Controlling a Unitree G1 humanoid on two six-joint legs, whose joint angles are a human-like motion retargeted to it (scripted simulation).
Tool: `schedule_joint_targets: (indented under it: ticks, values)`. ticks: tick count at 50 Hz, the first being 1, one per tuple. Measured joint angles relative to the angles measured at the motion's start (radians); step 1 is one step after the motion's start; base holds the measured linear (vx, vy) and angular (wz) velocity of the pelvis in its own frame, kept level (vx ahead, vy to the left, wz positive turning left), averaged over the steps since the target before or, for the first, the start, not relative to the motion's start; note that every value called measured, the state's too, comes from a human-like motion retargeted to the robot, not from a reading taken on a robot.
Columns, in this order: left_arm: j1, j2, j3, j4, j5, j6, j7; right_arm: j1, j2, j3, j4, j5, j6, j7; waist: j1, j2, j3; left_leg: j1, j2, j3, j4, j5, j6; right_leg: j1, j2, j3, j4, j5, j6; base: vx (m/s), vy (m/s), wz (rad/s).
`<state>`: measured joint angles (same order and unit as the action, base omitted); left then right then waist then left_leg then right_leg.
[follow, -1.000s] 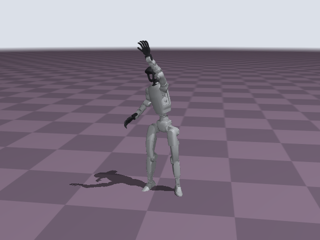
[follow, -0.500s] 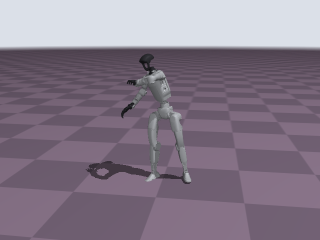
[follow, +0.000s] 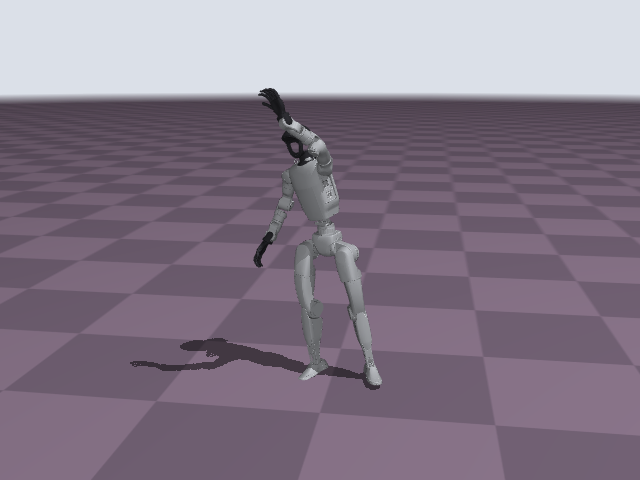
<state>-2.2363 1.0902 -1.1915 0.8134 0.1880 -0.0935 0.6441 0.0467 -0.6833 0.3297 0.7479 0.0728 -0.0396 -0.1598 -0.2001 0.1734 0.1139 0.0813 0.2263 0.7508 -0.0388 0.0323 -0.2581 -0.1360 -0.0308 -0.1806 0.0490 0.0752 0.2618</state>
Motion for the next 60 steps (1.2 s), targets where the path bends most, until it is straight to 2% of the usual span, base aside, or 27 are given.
schedule_joint_targets:
  ticks: [3,7,11,15,17,19,21,22,23,24,30,33,35,37,42,47,50,53,55,57,60]
  values:
    - [0.15,-0.099,0.033,-0.3,0.01,-0.048,-0.013,-0.026,0.001,0.022,-0.012,-0.013,0.012,0.034,-0.016,0.001,0.03,-0.02,-0.013,-0.025,-0.021,0.004,-0.003,-0.013,-0.012,-0.026,0.002,0.009,0.0,-0.14,0.18,0.49]
    - [0.314,-0.246,-0.042,-0.639,0.106,-0.118,-0.086,-0.112,-0.023,0.097,-0.048,-0.074,0.013,0.072,-0.079,0.004,0.082,-0.052,-0.051,-0.047,-0.048,0.009,-0.004,-0.036,-0.045,-0.048,-0.002,0.026,0.0,-0.17,0.27,0.39]
    - [0.417,-0.353,-0.176,-0.819,0.305,-0.202,-0.194,-0.219,-0.018,0.166,-0.101,-0.122,-0.008,0.068,-0.171,-0.012,0.125,-0.089,-0.096,-0.047,-0.048,0.001,-0.004,-0.057,-0.085,-0.043,-0.03,0.052,0.0,-0.14,0.29,0.07]
    - [0.509,-0.358,-0.207,-0.905,0.406,-0.26,-0.191,-0.266,0.018,0.178,-0.154,-0.129,-0.032,0.028,-0.235,-0.037,0.143,-0.098,-0.135,-0.028,-0.048,-0.004,-0.004,-0.059,-0.115,-0.022,-0.065,0.079,0.0,-0.07,0.22,-0.23]
    - [0.512,-0.308,-0.194,-0.931,0.353,-0.264,-0.163,-0.25,0.031,0.166,-0.173,-0.112,-0.036,0.006,-0.235,-0.045,0.138,-0.086,-0.143,-0.016,-0.048,-0.006,-0.004,-0.05,-0.121,-0.007,-0.075,0.085,0.0,0.02,0.13,-0.38]
    - [0.503,-0.255,-0.179,-0.94,0.098,-0.313,-0.199,-0.218,0.038,0.151,-0.176,-0.083,-0.029,-0.007,-0.213,-0.047,0.128,-0.064,-0.144,-0.004,-0.048,-0.01,-0.004,-0.035,-0.121,0.006,-0.077,0.084,0.0,0.09,0.07,-0.39]
    - [0.432,-0.187,-0.183,-0.895,-0.001,-0.309,-0.211,-0.169,0.034,0.133,-0.164,-0.07,-0.022,0.001,-0.182,-0.041,0.101,-0.047,-0.137,0.005,-0.042,-0.016,-0.004,-0.024,-0.118,0.014,-0.073,0.078,0.0,0.14,0.02,-0.29]
    - [0.375,-0.149,-0.191,-0.844,0.051,-0.274,-0.193,-0.139,0.025,0.12,-0.156,-0.07,-0.02,0.011,-0.164,-0.032,0.085,-0.04,-0.131,0.008,-0.035,-0.022,-0.004,-0.019,-0.114,0.016,-0.069,0.074,0.0,0.17,-0.02,-0.2]
    - [0.291,-0.105,-0.204,-0.757,0.271,-0.188,-0.138,-0.102,0.005,0.101,-0.147,-0.077,-0.023,0.025,-0.146,-0.016,0.067,-0.034,-0.122,0.011,-0.025,-0.028,-0.004,-0.013,-0.109,0.016,-0.065,0.07,0.0,0.17,-0.04,-0.17]
    - [0.243,-0.078,-0.209,-0.67,0.345,-0.139,-0.104,-0.074,-0.003,0.087,-0.132,-0.081,-0.021,0.034,-0.127,-0.007,0.052,-0.027,-0.113,0.013,-0.018,-0.034,-0.004,-0.008,-0.103,0.017,-0.059,0.066,0.0,0.17,-0.06,-0.16]
    - [0.016,-0.04,-0.153,-0.028,0.277,0.038,-0.021,0.016,0.013,0.057,-0.024,-0.074,-0.008,0.038,-0.037,-0.01,-0.016,0.015,-0.076,0.027,-0.013,-0.054,-0.003,0.011,-0.069,0.019,-0.03,0.042,0.0,0.11,-0.06,-0.13]
    - [-0.091,-0.026,-0.111,0.177,0.26,0.065,-0.051,0.042,0.022,0.047,0.002,-0.069,-0.012,0.036,-0.009,-0.021,-0.034,0.023,-0.074,0.033,-0.023,-0.053,-0.003,0.009,-0.06,0.021,-0.024,0.039,0.0,0.0,0.0,0.0]
    - [-0.138,-0.01,-0.117,0.21,0.259,0.049,-0.069,0.057,0.031,0.039,0.006,-0.071,-0.014,0.033,0.011,-0.035,-0.04,0.022,-0.075,0.034,-0.026,-0.051,-0.003,0.007,-0.058,0.021,-0.025,0.041,0.0,0.0,0.0,0.0]
    - [-0.141,0.004,-0.131,0.146,0.254,0.016,-0.077,0.064,0.044,0.034,0.004,-0.075,-0.015,0.031,0.032,-0.056,-0.037,0.015,-0.077,0.028,-0.024,-0.05,-0.003,0.007,-0.062,0.015,-0.03,0.043,0.0,-0.07,0.01,0.15]
    - [0.065,-0.025,-0.075,-0.241,0.263,-0.046,-0.067,0.05,0.066,0.057,0.002,-0.075,-0.002,0.064,0.08,-0.108,-0.008,-0.021,-0.087,-0.025,-0.013,-0.052,-0.003,0.016,-0.086,-0.029,-0.049,0.043,0.0,-0.09,0.05,0.53]
    - [0.434,-0.156,-0.012,-0.661,0.336,-0.132,-0.098,-0.051,0.061,0.114,0.022,-0.089,0.001,0.109,0.076,-0.136,0.057,-0.07,-0.119,-0.112,-0.028,-0.04,-0.003,0.019,-0.132,-0.098,-0.052,0.037,0.0,-0.13,0.14,0.91]
    - [0.678,-0.231,-0.038,-0.791,0.368,-0.218,-0.152,-0.146,0.076,0.153,0.027,-0.121,-0.001,0.089,0.038,-0.163,0.103,-0.103,-0.15,-0.156,-0.048,-0.024,-0.004,0.002,-0.165,-0.132,-0.042,0.042,0.0,-0.17,0.18,0.82]
    - [0.901,-0.245,-0.063,-0.807,0.425,-0.299,-0.189,-0.228,0.101,0.184,0.006,-0.161,-0.013,0.047,-0.006,-0.201,0.13,-0.149,-0.175,-0.187,-0.048,-0.015,-0.004,-0.028,-0.192,-0.161,-0.033,0.057,0.0,-0.19,0.15,0.66]
    - [1.016,-0.206,-0.07,-0.803,0.472,-0.336,-0.181,-0.238,0.136,0.195,-0.029,-0.185,-0.029,0.015,-0.024,-0.215,0.045,-0.272,-0.179,-0.203,-0.048,0.005,-0.004,-0.127,-0.194,-0.182,-0.059,0.092,0.0,-0.14,0.08,0.55]
    - [1.06,-0.146,-0.036,-0.801,0.49,-0.341,-0.148,-0.241,0.135,0.192,-0.065,-0.192,-0.042,-0.005,-0.016,-0.227,0.027,-0.304,-0.182,-0.214,-0.048,0.013,-0.004,-0.149,-0.195,-0.198,-0.06,0.101,0.0,-0.1,0.04,0.38]
    - [1.018,-0.04,0.026,-0.797,0.459,-0.305,-0.104,-0.204,0.122,0.172,-0.109,-0.18,-0.052,-0.02,0.041,-0.238,-0.007,-0.321,-0.176,-0.223,-0.048,0.016,-0.004,-0.156,-0.186,-0.214,-0.067,0.109,0.0,-0.02,0.01,0.08]
